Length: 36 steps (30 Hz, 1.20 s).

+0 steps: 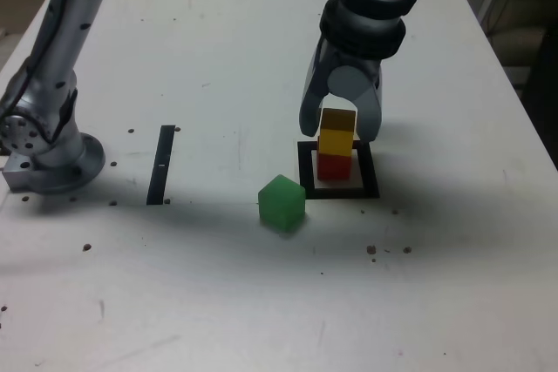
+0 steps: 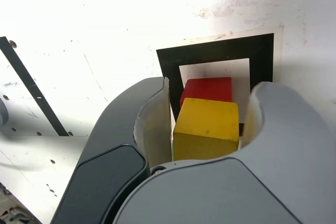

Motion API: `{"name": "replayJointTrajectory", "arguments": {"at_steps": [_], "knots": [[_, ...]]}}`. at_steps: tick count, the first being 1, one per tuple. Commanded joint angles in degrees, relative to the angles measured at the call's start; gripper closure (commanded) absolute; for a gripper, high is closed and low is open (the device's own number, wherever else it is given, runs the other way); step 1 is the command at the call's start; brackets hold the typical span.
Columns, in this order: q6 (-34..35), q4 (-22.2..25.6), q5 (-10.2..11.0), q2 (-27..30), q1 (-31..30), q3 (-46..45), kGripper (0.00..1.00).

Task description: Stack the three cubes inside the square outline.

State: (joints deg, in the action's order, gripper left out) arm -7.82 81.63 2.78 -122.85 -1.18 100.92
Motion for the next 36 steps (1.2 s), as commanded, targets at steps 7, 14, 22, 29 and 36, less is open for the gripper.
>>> {"name": "replayJointTrajectory", "arguments": {"at_steps": [7,14,22,29,36], "knots": [[0.35,-0.30,0.27,2.03,-0.01,-1.10,0.01],[0.52,-0.47,2.53,6.66,-0.02,-3.80,0.01],[-2.08,-2.40,3.41,12.48,-1.64,-10.02,0.01],[-5.63,-3.24,3.39,15.62,-7.78,-14.11,0.00],[-8.65,-3.29,4.41,16.21,-14.71,-16.89,0.01]]}}
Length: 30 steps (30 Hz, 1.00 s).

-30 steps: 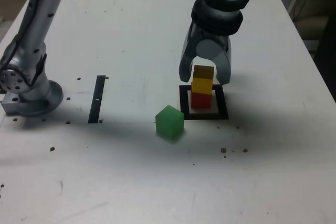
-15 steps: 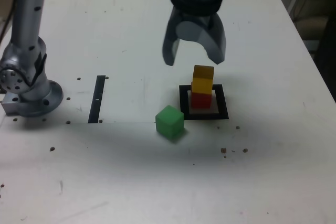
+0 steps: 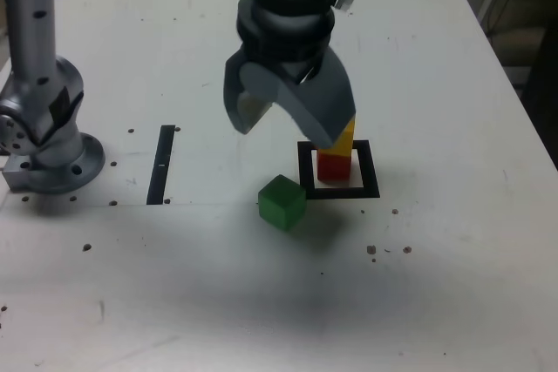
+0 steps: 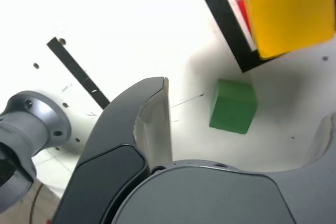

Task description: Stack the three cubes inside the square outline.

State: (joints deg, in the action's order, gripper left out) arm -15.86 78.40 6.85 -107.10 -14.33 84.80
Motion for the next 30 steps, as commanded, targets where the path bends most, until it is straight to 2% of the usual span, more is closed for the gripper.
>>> {"name": "replayJointTrajectory", "arguments": {"at_steps": [1,10,23,30], "knots": [[-0.87,-0.14,0.53,0.42,-2.38,-1.32,0.01],[-2.32,-2.20,1.28,-1.67,-6.31,-4.69,0.02],[-3.54,-7.75,-0.70,-6.66,-6.50,-6.17,0.04],[-3.57,-9.86,-1.81,-8.57,-6.50,-6.90,0.10]]}}
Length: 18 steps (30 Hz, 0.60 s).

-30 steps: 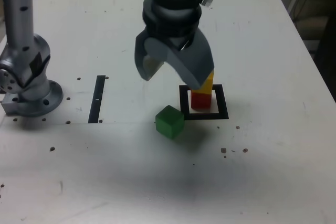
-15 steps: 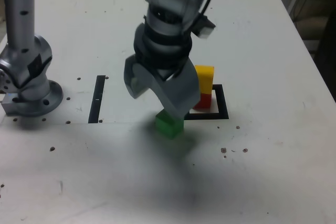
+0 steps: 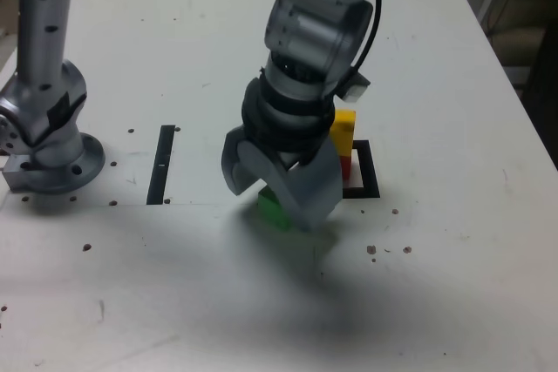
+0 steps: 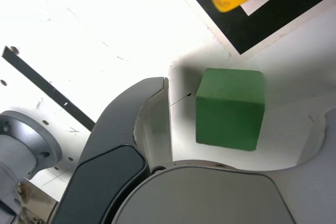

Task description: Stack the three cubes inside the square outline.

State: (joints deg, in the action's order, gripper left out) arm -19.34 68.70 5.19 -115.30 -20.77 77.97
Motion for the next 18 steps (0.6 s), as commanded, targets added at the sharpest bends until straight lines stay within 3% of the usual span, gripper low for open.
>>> {"name": "replayJointTrajectory", "arguments": {"at_steps": [1,6,12,14,18], "knots": [[-0.08,-0.35,-0.31,-0.57,-0.06,-0.03,0.12],[0.36,-1.63,-1.13,-1.15,-0.06,-0.12,0.30],[1.15,-2.69,-1.32,-0.99,-0.06,-0.42,0.65],[1.15,-3.00,-1.33,-0.92,-0.06,-0.57,0.71],[1.15,-3.19,-1.40,-0.87,-0.06,-0.86,0.72]]}}
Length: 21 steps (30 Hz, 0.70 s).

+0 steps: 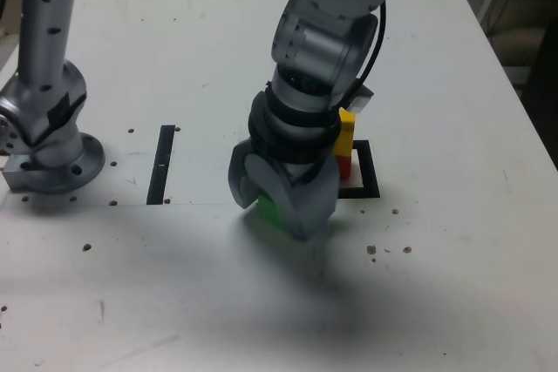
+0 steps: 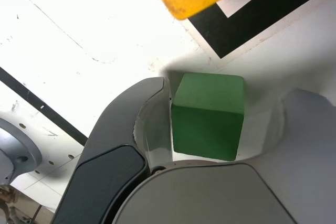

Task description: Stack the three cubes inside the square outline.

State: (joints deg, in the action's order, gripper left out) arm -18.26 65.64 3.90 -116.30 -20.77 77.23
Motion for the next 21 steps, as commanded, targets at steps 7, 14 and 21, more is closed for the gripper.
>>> {"name": "replayJointTrajectory", "arguments": {"at_steps": [7,14,21], "knots": [[0.07,-0.26,-0.37,0.14,-0.06,-0.37,0.72],[0.07,-0.33,-0.45,0.38,-0.06,-0.46,0.72],[0.99,1.84,-0.29,3.72,-0.06,-1.13,0.72]]}}
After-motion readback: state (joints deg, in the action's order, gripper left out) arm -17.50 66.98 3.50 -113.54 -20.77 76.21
